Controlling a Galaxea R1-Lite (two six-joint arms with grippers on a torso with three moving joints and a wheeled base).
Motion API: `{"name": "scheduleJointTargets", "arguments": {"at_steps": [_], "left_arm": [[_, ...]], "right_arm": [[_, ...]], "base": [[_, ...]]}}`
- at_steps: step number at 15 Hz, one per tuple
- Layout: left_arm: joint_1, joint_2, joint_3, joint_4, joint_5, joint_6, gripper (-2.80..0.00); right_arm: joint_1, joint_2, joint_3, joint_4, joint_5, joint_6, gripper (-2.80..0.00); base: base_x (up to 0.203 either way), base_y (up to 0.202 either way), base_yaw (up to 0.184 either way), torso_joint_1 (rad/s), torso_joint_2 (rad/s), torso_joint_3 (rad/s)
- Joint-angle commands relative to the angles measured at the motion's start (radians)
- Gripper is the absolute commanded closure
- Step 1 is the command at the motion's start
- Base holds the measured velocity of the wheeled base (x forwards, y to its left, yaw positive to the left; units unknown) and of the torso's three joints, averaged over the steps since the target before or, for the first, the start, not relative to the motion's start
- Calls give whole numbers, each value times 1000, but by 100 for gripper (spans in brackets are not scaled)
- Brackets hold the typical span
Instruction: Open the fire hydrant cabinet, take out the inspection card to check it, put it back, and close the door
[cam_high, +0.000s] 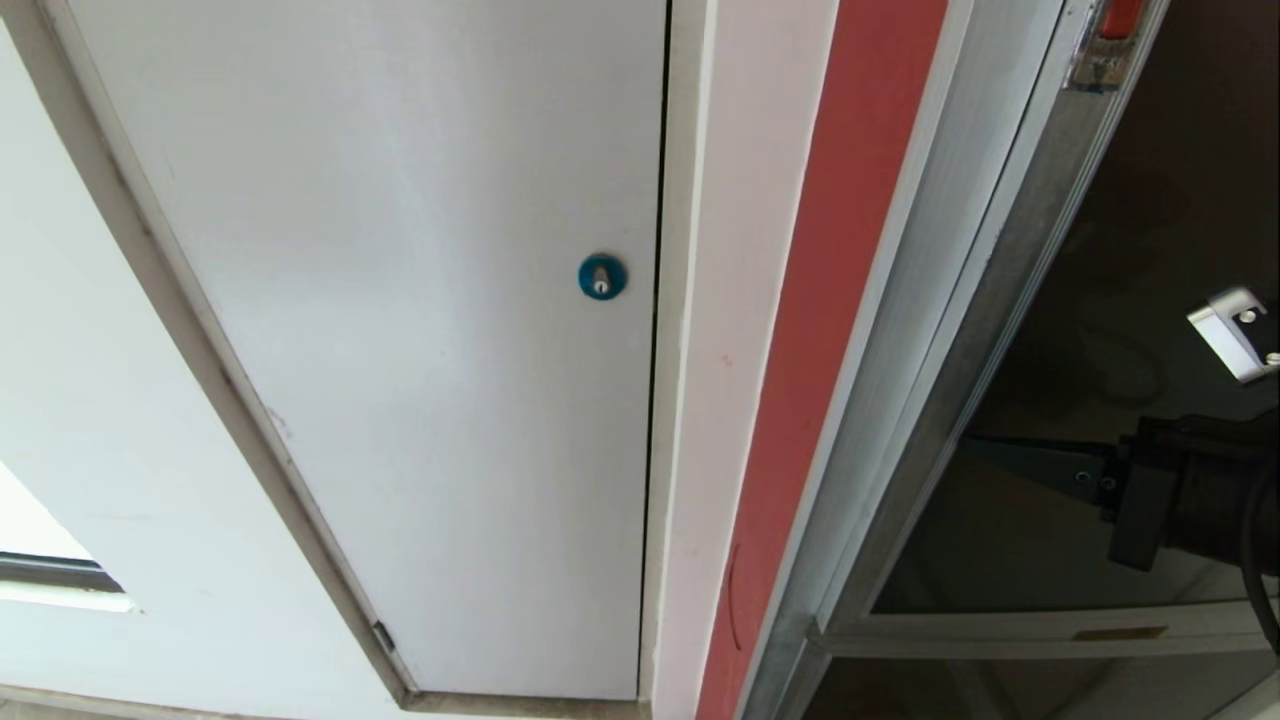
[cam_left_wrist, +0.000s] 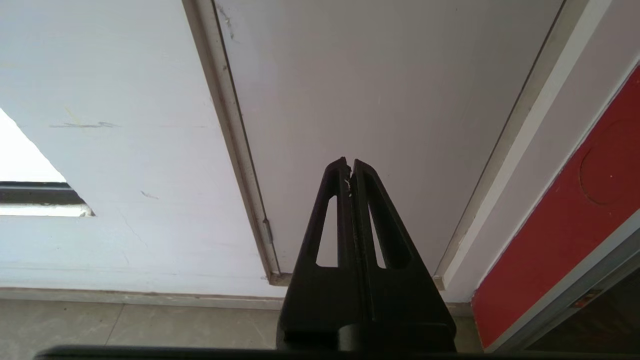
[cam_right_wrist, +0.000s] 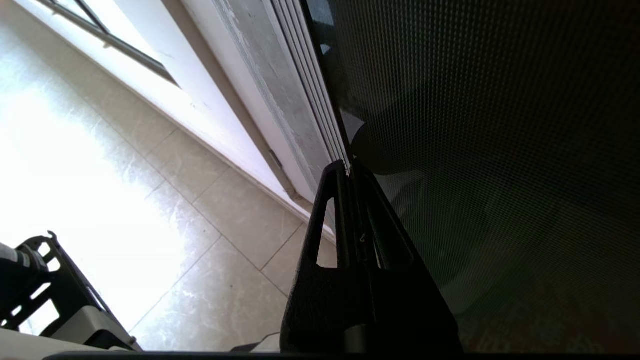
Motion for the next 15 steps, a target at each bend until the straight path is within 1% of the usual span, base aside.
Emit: {"name": "scheduleJointTargets", "arguments": {"at_steps": [1,4,6,10,15], "left_arm": [[0,1,0,0,0,0,0],[0,0,0,0,0,0,0],[0,1,0,0,0,0,0],[0,1,0,0,0,0,0],[0,0,0,0,0,0,0]], "right_arm": [[0,26,-18,-6,-1,1,0],[0,39,-33,-6,-5,1,0],[0,53,-39,-9,-34,2,0],[0,74,-38,-69,-53,3,0],[0,61,-29,-71,-55,6,0]], "base": [[0,0,0,0,0,0],[0,0,0,0,0,0],[0,0,0,0,0,0],[0,0,0,0,0,0],[0,0,0,0,0,0]]}}
